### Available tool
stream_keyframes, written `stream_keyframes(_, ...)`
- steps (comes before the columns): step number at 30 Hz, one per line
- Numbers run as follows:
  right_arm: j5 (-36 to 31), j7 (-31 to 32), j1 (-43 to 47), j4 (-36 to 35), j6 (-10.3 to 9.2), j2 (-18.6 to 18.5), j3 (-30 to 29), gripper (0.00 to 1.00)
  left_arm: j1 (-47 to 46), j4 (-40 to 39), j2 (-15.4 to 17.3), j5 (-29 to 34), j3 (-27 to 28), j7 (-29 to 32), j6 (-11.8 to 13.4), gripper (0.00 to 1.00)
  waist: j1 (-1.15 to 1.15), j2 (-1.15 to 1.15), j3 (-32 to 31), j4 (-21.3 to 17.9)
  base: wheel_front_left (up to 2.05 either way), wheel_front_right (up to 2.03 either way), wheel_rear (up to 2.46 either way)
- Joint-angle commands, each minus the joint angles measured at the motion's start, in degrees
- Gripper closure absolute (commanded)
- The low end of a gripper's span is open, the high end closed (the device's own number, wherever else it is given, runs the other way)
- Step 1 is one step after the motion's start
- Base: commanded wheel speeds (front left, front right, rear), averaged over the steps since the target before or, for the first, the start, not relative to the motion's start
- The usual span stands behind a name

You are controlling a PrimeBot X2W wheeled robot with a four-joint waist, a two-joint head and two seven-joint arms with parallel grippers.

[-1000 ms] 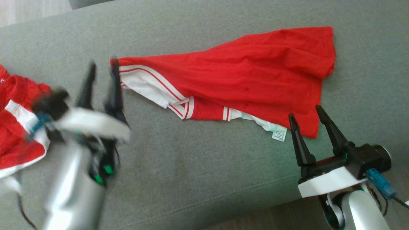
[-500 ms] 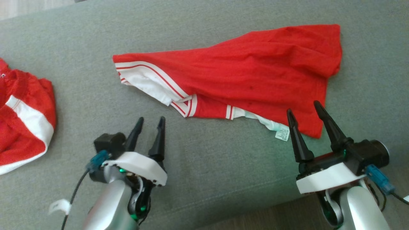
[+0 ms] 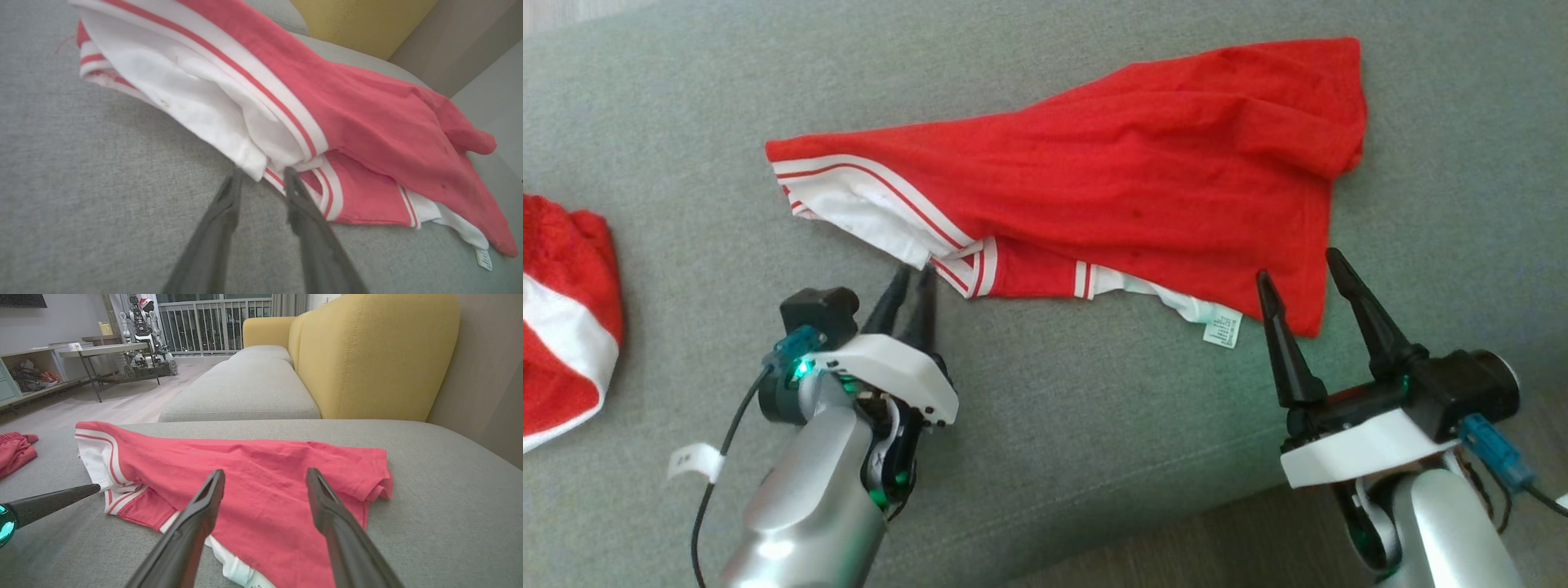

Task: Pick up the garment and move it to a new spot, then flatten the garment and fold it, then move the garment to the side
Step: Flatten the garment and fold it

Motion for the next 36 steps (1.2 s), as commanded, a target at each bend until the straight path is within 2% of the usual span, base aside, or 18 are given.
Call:
stream_keyframes(1,-0.01,-0.52,-1.64,-1.89,-0.01,-0.2,0.93,0.0,-2.04,-1.27,0.38,-0.58,1.63,-0.3,0.34,0.84,0.0,0.0,-0.01,-0.03,0.0,0.0,0.0)
stream_keyframes(2,-0.02,-0.52,-1.64,-1.89,-0.01,-0.2,0.88,0.0,-2.14,-1.23,0.38,-0.67,1.67,-0.3,0.33,1.0,0.0,0.0,-0.04,-0.02,0.0,0.0,0.0)
stream_keyframes(8,0.39,-0.52,-1.41,-1.6,-0.01,-0.2,0.72,0.0,-1.95,-1.16,0.37,-2.32,1.58,-0.3,-0.92,1.0,0.0,0.0,-0.62,0.3,0.0,0.0,0.0)
stream_keyframes(12,0.13,-0.52,-1.43,-1.58,-0.01,-0.2,0.84,0.0,-1.48,-1.59,0.37,-3.93,2.17,-0.3,-0.71,1.0,0.0,0.0,-0.95,0.59,0.0,0.0,0.0)
stream_keyframes(13,-0.02,-0.52,-1.45,-1.58,-0.01,-0.2,0.91,0.0,-1.32,-1.57,0.37,-4.82,2.17,-0.3,-0.8,0.53,0.0,0.0,-1.02,0.63,0.0,0.0,0.0)
stream_keyframes(14,-0.14,-0.52,-1.44,-1.57,-0.01,-0.2,0.97,0.0,-1.28,-1.44,0.37,-5.48,1.97,-0.3,-0.73,0.0,0.0,0.0,-1.1,0.66,0.0,0.0,0.0)
stream_keyframes(20,-0.67,-0.53,-1.32,-1.6,-0.01,-0.2,1.24,0.0,-2.41,0.46,0.37,-9.63,-0.26,-0.3,-0.78,0.0,0.0,0.0,-1.12,0.62,0.0,0.0,0.0)
stream_keyframes(27,-1.11,-0.53,-1.44,-1.72,-0.01,-0.2,1.5,0.0,-4.43,2.56,0.37,-11.66,-1.33,-0.3,-0.34,0.0,0.0,0.0,-0.6,0.07,0.0,0.0,0.0)
stream_keyframes(28,-1.17,-0.53,-1.42,-1.73,-0.01,-0.2,1.49,0.0,-4.63,2.7,0.37,-11.81,-1.36,-0.3,-0.4,0.07,0.0,0.0,-0.52,0.02,0.0,0.0,0.0)
stream_keyframes(29,-1.23,-0.53,-1.38,-1.73,-0.01,-0.2,1.48,0.0,-4.79,2.86,0.37,-11.92,-1.43,-0.3,-0.49,0.22,0.0,0.0,-0.45,-0.01,0.0,0.0,0.0)
stream_keyframes(31,-1.33,-0.53,-1.32,-1.75,-0.01,-0.2,1.44,0.0,-5.07,3.22,0.37,-12.14,-1.64,-0.3,-0.75,0.77,0.0,0.0,-0.34,-0.02,0.0,0.0,0.0)
stream_keyframes(32,-1.38,-0.53,-1.3,-1.75,-0.01,-0.2,1.44,0.0,-5.17,3.38,0.37,-12.42,-1.7,-0.3,-0.99,0.89,0.0,0.0,-0.32,-0.03,0.0,0.0,0.0)
stream_keyframes(33,-1.4,-0.53,-1.3,-1.74,-0.01,-0.2,1.41,0.0,-5.29,3.53,0.37,-12.57,-1.73,-0.3,-1.14,1.0,0.0,0.0,-0.31,-0.01,0.0,0.0,0.0)
stream_keyframes(36,-1.42,-0.53,-1.42,-1.76,-0.01,-0.2,1.17,0.0,-5.63,3.52,0.37,-12.9,-1.57,-0.3,-1.82,1.0,0.0,0.0,-0.25,0.14,0.0,0.0,0.0)
